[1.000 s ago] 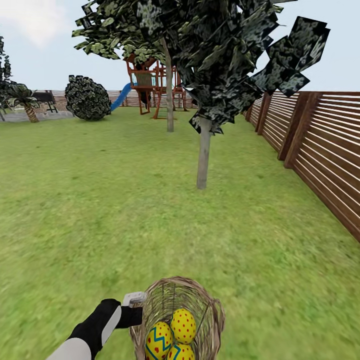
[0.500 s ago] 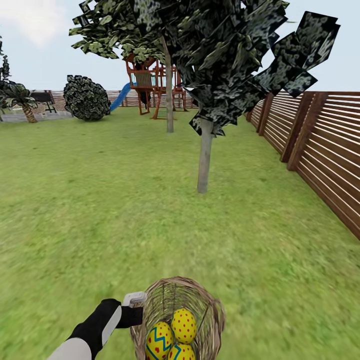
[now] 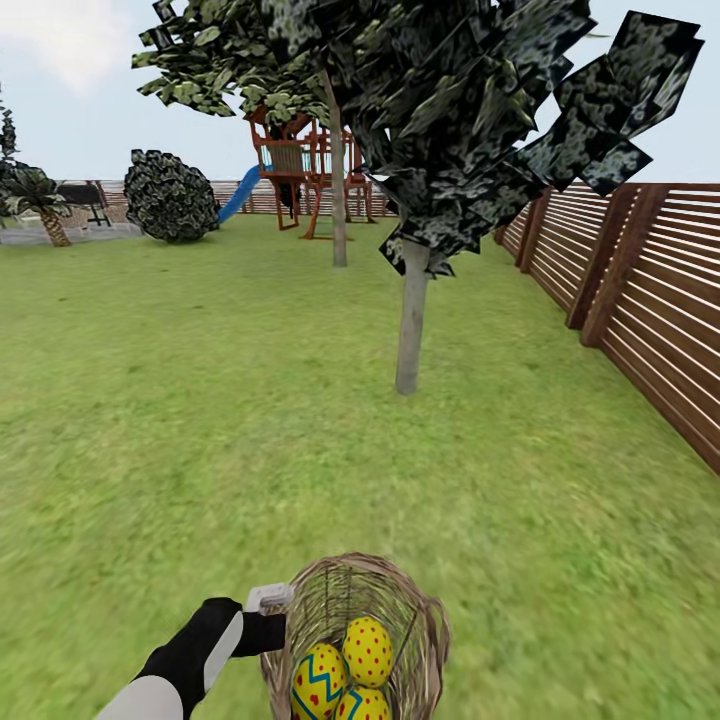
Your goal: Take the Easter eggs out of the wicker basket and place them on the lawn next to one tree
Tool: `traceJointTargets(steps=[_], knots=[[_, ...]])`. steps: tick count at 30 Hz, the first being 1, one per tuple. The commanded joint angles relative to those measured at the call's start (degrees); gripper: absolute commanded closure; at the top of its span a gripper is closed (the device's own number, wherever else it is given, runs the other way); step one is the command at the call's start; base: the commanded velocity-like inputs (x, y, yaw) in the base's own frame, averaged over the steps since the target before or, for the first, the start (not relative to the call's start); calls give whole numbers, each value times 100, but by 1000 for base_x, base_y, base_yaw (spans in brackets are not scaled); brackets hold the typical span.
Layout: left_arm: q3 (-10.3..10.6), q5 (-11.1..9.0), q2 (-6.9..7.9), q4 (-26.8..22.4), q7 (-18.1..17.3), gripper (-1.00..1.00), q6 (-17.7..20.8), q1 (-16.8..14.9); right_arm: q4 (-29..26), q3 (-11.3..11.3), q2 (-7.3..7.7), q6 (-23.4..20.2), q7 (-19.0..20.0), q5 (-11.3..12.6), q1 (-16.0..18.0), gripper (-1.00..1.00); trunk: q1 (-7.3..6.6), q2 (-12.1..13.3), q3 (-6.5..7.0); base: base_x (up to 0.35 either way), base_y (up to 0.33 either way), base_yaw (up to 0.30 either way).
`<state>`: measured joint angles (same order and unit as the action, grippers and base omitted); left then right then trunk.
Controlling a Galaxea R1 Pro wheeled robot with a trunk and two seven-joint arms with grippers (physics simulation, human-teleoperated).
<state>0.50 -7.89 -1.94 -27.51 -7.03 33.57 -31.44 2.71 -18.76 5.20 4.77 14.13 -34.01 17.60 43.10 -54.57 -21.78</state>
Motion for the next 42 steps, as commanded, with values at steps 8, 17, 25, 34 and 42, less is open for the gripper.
traceJointTargets(steps=[8, 17, 25, 34, 42], knots=[[3, -100, 1, -9, 9, 100, 39, -3, -7, -41, -4, 9, 20, -106, 8, -100, 4, -4, -6, 322, 0, 0], [3, -99, -3, -9, 9, 100, 38, -3, -16, -40, 10, 35, -6, -73, 8, -100, 4, -4, -6, 322, 0, 0], [2, -99, 1, -9, 9, 100, 36, -3, -35, -80, 13, 41, -550, 6, 8, -100, 4, -4, -6, 322, 0, 0], [-6, -99, 9, -8, 9, 100, 38, -3, 33, -66, -19, 46, -586, 9, 7, -100, 4, -4, -6, 322, 0, 0], [-3, -98, 4, 0, 9, 100, 38, -3, 39, -58, -1, 50, -586, -69, -174, -100, 4, -4, -6, 322, 0, 0]])
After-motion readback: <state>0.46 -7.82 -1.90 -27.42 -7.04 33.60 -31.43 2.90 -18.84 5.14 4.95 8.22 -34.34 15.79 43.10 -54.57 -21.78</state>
